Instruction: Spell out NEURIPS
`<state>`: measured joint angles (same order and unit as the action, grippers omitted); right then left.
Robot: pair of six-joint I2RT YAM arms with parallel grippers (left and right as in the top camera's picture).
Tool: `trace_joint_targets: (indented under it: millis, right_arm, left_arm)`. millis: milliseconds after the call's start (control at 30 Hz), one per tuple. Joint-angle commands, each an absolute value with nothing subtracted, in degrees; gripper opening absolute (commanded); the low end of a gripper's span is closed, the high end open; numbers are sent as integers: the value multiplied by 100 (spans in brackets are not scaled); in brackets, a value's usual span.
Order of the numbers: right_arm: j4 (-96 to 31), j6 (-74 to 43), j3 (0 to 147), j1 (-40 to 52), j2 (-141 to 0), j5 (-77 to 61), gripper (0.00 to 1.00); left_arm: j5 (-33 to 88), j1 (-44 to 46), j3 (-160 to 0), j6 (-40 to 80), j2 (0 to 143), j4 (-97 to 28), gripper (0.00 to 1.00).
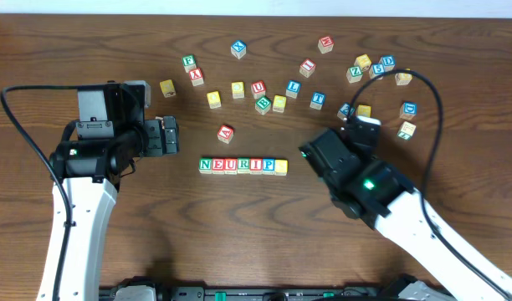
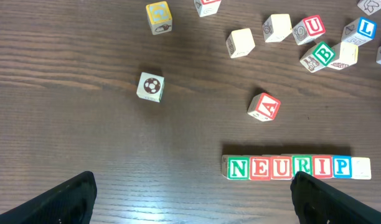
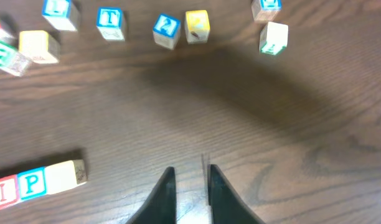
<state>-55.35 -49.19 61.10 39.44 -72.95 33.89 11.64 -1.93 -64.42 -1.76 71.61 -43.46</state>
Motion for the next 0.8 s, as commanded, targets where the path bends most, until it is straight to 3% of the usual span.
trace_joint_targets:
  millis: [0,33,100,133,767]
  right_arm:
    - [-5601,-4960,6108,3898,-6893,3498,31]
    - [-5614,-4921,6108,3898,-6805,3498,47]
    - [-5616,-4786,6108,3898,-6646,3498,93]
    - [-5616,-4735,6108,3898,-6600,3498,99]
    - [-5629,-4622,6106,3898,-6558,3498,99]
  left_arm:
    - [1127,-220,-6569,-235,7148,-4348,98]
    - [1127,-220,-6569,-235,7148,-4348,98]
    - [1127,-220,-6569,-235,7148,-4348,98]
    - [1127,-220,-6569,-235,7148,-4348,98]
    - [1127,-220,-6569,-235,7148,-4348,98]
